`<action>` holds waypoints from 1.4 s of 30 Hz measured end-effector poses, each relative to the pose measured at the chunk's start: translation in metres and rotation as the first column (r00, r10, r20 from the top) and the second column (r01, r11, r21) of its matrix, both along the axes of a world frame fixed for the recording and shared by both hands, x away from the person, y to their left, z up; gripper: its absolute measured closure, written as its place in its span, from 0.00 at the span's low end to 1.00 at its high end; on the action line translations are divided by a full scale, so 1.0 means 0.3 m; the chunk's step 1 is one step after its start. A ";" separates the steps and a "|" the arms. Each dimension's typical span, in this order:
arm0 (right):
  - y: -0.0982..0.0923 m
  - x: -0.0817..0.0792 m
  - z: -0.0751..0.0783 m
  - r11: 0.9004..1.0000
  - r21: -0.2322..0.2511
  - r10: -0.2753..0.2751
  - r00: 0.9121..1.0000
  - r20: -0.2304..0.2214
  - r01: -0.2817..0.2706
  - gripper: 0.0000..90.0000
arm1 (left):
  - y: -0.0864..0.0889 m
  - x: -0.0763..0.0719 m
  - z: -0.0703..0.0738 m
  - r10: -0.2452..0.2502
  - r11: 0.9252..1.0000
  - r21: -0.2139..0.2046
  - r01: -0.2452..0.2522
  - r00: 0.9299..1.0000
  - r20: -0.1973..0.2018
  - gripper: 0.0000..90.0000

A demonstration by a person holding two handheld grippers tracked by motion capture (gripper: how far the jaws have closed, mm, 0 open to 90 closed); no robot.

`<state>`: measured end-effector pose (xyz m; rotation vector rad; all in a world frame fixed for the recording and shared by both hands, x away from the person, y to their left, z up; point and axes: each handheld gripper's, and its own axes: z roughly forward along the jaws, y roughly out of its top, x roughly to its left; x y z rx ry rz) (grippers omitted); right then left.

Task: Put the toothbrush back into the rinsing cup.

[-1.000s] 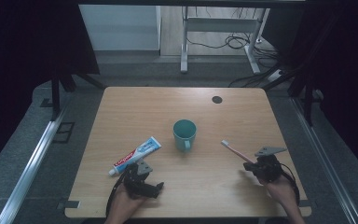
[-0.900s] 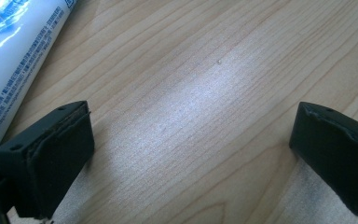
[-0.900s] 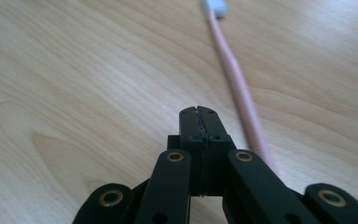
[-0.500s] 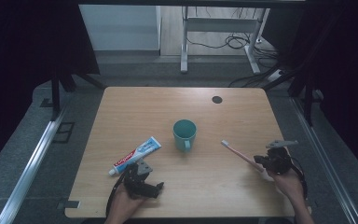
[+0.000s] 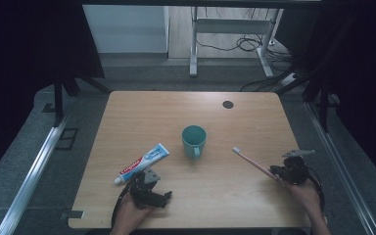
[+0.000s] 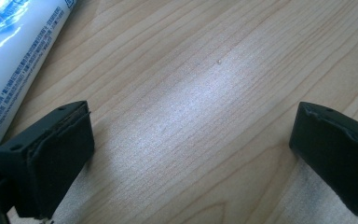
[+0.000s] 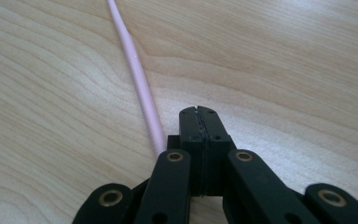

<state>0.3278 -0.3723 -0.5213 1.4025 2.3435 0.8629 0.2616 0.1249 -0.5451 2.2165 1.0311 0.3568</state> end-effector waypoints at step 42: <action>0.052 -0.091 0.019 0.996 0.035 0.080 0.997 -0.012 -0.080 0.87 | 0.000 0.000 0.000 0.001 1.000 0.000 -0.001 1.000 0.000 0.00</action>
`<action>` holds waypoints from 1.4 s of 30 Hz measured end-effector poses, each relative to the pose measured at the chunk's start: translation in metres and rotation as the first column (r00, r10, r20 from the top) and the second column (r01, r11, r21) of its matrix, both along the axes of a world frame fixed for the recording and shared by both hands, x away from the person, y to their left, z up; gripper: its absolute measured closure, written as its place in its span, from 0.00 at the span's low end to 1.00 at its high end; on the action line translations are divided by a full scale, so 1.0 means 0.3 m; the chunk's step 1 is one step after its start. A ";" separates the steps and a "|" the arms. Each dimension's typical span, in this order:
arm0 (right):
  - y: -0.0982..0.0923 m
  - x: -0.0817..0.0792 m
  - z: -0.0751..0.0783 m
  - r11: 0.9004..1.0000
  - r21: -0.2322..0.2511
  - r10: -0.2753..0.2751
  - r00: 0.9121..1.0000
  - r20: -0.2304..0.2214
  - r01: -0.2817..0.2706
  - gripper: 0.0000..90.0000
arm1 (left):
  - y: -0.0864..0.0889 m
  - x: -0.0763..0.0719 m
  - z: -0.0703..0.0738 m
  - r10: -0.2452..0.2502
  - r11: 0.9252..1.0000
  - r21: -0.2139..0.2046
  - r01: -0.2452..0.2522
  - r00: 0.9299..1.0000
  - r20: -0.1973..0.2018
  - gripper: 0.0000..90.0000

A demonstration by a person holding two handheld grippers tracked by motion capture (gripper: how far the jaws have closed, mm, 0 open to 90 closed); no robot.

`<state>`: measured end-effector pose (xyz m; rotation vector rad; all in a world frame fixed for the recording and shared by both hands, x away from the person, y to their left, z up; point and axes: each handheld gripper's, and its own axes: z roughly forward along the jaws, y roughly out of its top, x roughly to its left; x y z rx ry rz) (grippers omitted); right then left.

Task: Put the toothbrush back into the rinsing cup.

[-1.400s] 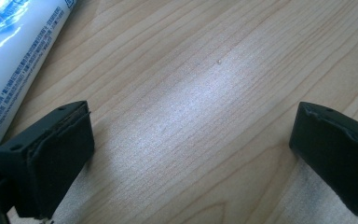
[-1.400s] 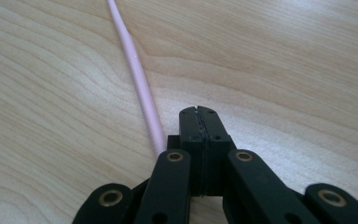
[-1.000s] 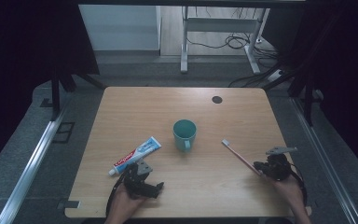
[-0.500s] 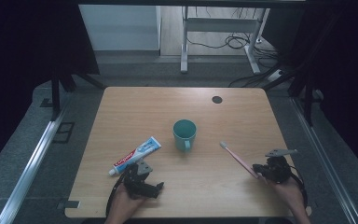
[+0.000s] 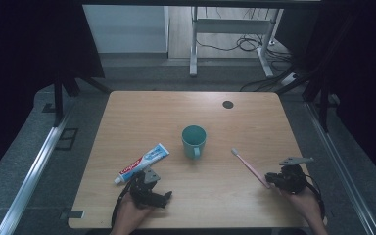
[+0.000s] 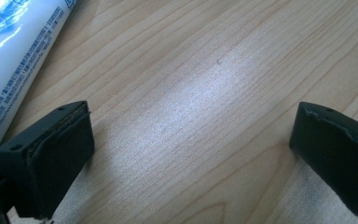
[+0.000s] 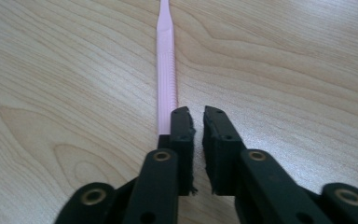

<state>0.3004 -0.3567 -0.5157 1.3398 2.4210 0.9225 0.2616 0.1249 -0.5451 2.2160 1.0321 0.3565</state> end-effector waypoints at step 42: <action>0.159 0.201 0.077 0.965 -0.212 0.093 0.955 -0.283 -0.157 0.68 | 0.000 0.000 0.001 -0.001 1.000 0.002 0.001 1.000 -0.002 0.00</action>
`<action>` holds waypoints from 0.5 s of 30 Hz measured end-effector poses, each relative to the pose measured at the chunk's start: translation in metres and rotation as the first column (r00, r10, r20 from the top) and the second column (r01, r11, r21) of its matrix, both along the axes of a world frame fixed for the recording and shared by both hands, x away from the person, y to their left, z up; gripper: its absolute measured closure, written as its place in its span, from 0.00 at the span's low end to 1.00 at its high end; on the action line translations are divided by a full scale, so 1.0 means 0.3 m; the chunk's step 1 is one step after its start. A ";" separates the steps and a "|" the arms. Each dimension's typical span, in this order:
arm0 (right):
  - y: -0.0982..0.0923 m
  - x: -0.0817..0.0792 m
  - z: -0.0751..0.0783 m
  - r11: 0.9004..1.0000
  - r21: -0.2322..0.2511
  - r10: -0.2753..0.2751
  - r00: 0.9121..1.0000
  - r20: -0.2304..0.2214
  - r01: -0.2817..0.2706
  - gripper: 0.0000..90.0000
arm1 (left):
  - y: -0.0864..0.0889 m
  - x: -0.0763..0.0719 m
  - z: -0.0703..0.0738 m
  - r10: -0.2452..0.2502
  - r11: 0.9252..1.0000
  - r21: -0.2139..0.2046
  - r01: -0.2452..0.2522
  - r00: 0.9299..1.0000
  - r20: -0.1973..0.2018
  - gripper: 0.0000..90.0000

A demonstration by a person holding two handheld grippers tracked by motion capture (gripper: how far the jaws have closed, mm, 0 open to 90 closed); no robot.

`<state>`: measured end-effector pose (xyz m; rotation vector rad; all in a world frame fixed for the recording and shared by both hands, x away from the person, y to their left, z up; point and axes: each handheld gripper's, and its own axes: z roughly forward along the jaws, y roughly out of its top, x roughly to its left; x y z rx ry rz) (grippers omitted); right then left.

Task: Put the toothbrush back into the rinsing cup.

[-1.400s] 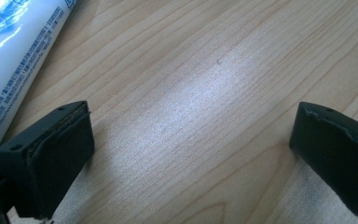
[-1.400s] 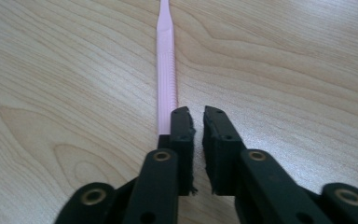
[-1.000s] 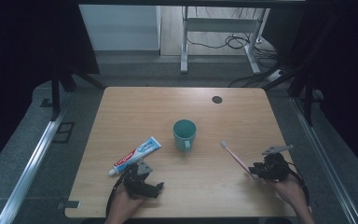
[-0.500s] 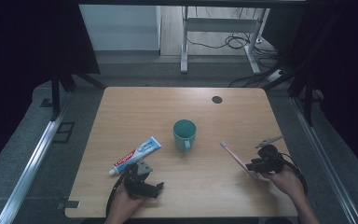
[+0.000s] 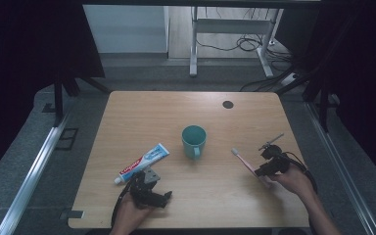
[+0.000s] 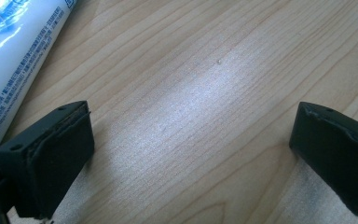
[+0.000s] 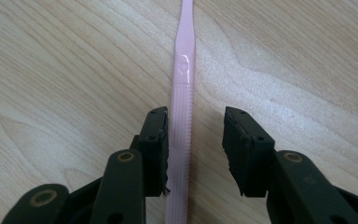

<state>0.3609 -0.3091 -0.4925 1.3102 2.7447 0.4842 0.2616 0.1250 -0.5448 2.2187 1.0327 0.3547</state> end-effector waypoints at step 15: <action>0.081 0.068 0.011 0.993 -0.103 0.047 0.996 -0.080 -0.055 0.73 | 0.000 0.000 0.000 0.000 1.000 0.000 0.000 1.000 0.000 0.00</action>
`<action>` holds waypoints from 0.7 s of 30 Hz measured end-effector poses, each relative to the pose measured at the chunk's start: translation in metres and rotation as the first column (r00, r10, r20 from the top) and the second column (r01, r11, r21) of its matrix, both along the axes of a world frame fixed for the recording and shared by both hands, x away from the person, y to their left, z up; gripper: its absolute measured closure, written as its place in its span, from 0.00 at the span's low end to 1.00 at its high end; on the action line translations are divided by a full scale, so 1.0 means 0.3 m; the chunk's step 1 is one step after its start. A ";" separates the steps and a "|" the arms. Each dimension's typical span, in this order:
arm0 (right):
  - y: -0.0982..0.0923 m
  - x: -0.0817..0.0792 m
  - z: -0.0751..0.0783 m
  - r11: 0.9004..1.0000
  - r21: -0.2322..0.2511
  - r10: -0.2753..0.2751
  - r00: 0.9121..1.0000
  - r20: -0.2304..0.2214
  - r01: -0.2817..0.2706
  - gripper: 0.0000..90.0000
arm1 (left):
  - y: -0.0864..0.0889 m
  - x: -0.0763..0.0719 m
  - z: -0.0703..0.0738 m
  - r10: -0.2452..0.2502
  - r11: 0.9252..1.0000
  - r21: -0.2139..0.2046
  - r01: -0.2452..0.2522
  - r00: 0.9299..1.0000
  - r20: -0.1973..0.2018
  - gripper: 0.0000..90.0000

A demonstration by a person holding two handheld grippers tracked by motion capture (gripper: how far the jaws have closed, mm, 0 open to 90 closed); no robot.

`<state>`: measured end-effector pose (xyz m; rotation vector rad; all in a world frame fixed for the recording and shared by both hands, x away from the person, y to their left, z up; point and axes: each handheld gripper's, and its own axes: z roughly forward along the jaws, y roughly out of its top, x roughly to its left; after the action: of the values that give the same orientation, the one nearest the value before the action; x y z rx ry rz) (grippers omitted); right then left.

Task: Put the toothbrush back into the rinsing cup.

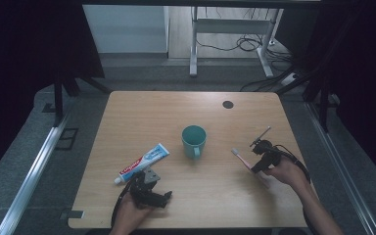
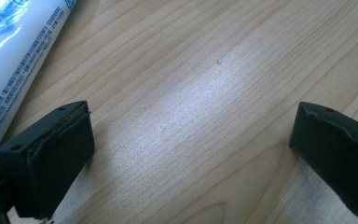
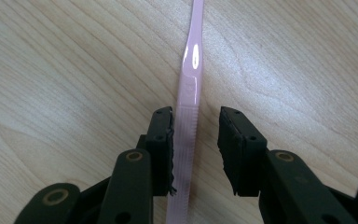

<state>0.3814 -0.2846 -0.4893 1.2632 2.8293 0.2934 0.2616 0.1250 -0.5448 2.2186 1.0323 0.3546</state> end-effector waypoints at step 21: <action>0.083 0.073 -0.027 0.994 -0.108 0.004 0.996 -0.094 -0.014 0.77 | 0.000 0.000 0.000 0.000 1.000 0.000 0.000 1.000 0.000 0.00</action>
<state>0.4034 -0.2597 -0.4976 1.2746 2.8840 0.0817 0.2616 0.1250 -0.5448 2.2186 1.0324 0.3547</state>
